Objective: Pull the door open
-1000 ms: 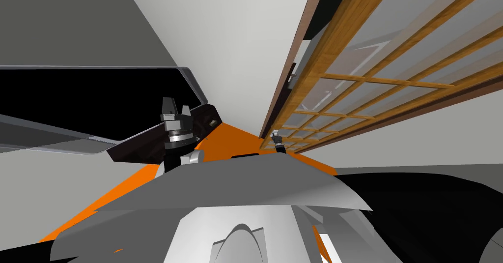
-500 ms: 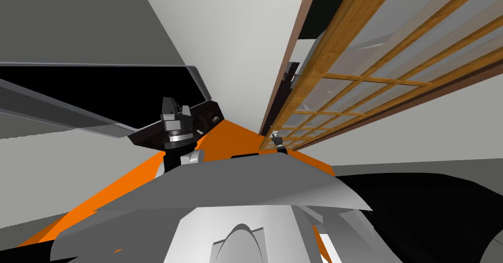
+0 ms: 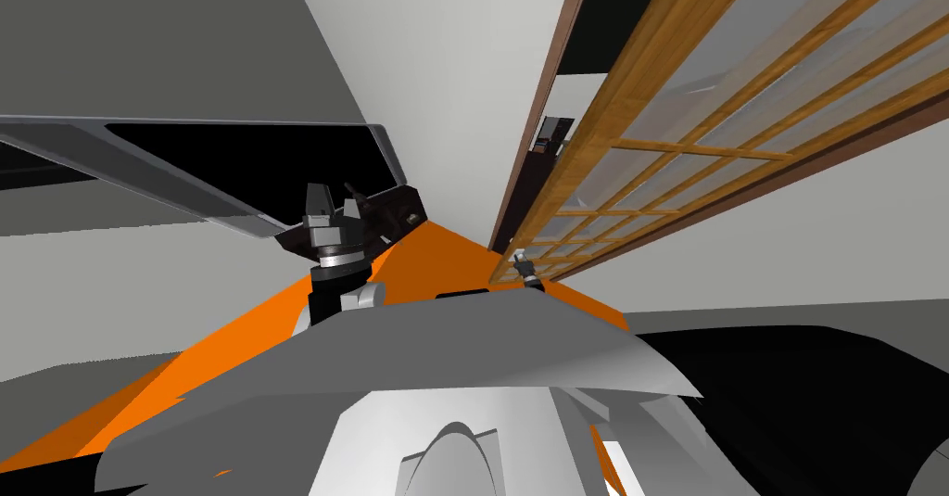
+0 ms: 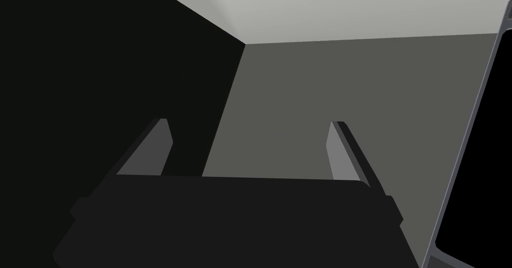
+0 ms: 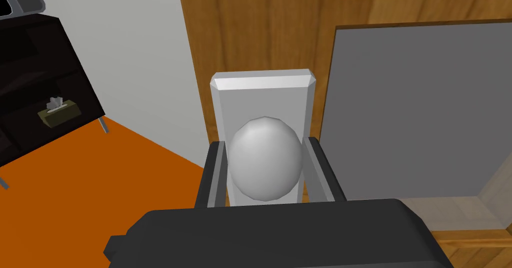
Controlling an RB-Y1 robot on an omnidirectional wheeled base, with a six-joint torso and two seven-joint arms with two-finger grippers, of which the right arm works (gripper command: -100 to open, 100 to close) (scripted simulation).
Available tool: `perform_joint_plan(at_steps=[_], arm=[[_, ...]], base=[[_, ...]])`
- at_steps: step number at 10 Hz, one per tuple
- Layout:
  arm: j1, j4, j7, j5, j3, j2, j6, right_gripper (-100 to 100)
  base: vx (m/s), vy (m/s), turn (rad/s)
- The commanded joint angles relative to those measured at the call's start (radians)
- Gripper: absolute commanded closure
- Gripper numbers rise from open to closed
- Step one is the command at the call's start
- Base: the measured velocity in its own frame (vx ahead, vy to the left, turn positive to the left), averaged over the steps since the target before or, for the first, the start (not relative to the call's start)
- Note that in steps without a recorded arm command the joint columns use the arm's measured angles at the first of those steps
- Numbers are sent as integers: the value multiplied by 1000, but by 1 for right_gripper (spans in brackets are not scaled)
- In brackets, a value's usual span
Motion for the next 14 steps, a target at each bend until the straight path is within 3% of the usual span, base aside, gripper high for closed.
perform_joint_plan(at_steps=[1, 5, 6, 14], arm=[[1, 21, -21, 10, 14, -11, -34, 100], [26, 27, -59, 33, 43, -41, -89, 100], [22, 26, -53, 30, 40, -37, -76, 100], [48, 80, -99, 52, 70, -67, -181, 100]], base=[[-182, -45, 123], [-229, -70, 113], [-90, -33, 26], [-194, -69, 154]])
